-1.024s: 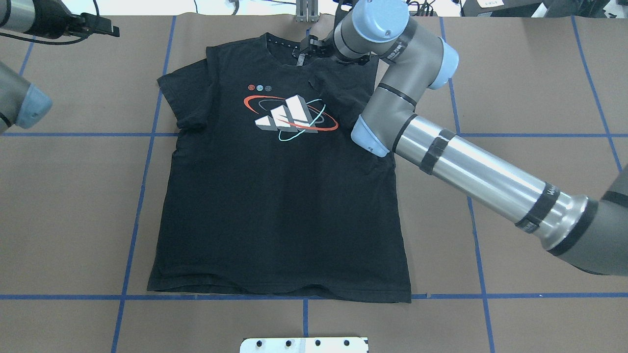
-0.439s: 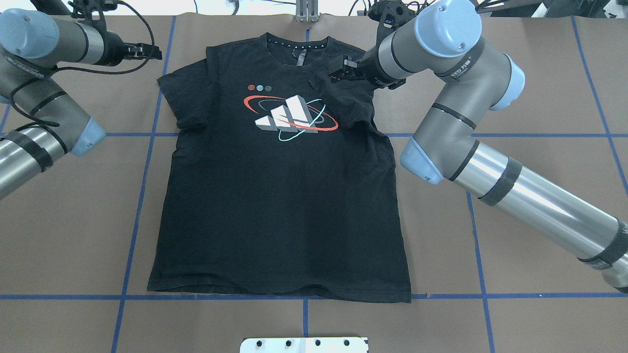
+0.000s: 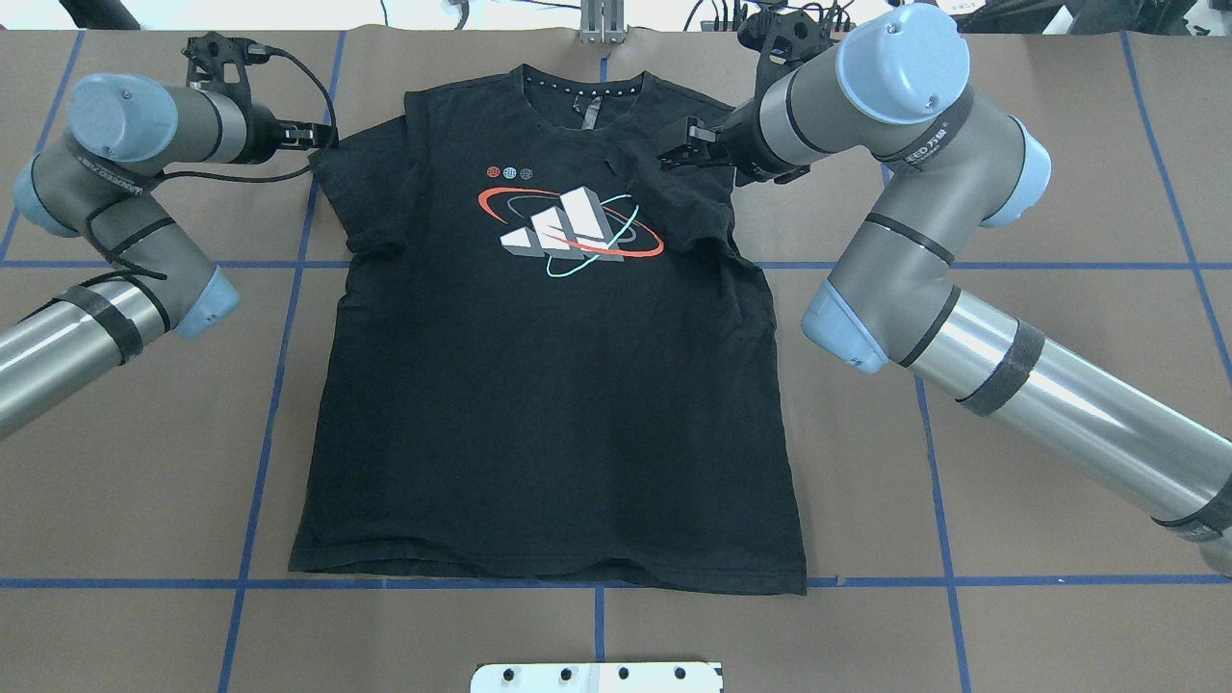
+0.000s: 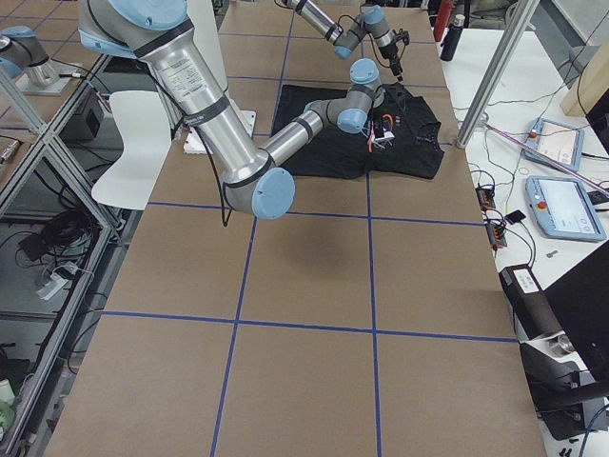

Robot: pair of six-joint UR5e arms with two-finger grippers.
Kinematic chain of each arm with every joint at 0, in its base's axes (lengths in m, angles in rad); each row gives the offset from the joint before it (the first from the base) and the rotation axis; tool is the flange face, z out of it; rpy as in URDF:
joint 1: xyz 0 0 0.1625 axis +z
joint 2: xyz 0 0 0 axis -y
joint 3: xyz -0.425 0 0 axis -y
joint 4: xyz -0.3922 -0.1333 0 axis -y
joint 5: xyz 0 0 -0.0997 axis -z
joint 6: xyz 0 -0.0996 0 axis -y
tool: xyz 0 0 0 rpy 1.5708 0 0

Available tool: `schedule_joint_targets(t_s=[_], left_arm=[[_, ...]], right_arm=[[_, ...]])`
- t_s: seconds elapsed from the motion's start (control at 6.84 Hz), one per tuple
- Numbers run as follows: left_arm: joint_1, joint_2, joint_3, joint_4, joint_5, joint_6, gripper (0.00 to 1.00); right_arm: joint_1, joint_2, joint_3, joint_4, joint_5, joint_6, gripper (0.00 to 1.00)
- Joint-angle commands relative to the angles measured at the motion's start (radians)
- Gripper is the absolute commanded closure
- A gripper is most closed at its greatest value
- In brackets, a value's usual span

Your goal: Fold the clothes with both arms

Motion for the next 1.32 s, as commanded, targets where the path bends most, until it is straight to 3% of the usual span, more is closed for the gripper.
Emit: schedule_joint_targets(t_s=[0.0, 0.29, 0.88, 1.02, 1.17], left_arm=[[0.007, -0.004, 0.031, -0.016, 0.004, -0.001, 0.3], [0.007, -0.004, 0.031, -0.016, 0.004, 0.001, 0.48], [0.019, -0.006, 0.034, -0.016, 0.004, 0.002, 0.53], [0.021, -0.004, 0.034, -0.016, 0.004, 0.002, 0.58], [0.021, -0.004, 0.034, -0.016, 0.004, 0.002, 0.76]], right_arm=[[-0.001, 0.002, -0.003, 0.001, -0.002, 0.001, 0.01], [-0.001, 0.002, -0.006, 0.002, -0.004, 0.001, 0.01], [0.001, 0.002, -0.006, 0.002, -0.004, 0.001, 0.01], [0.001, 0.002, -0.008, 0.002, -0.004, 0.001, 0.01], [0.001, 0.002, -0.006, 0.002, -0.004, 0.001, 0.01]])
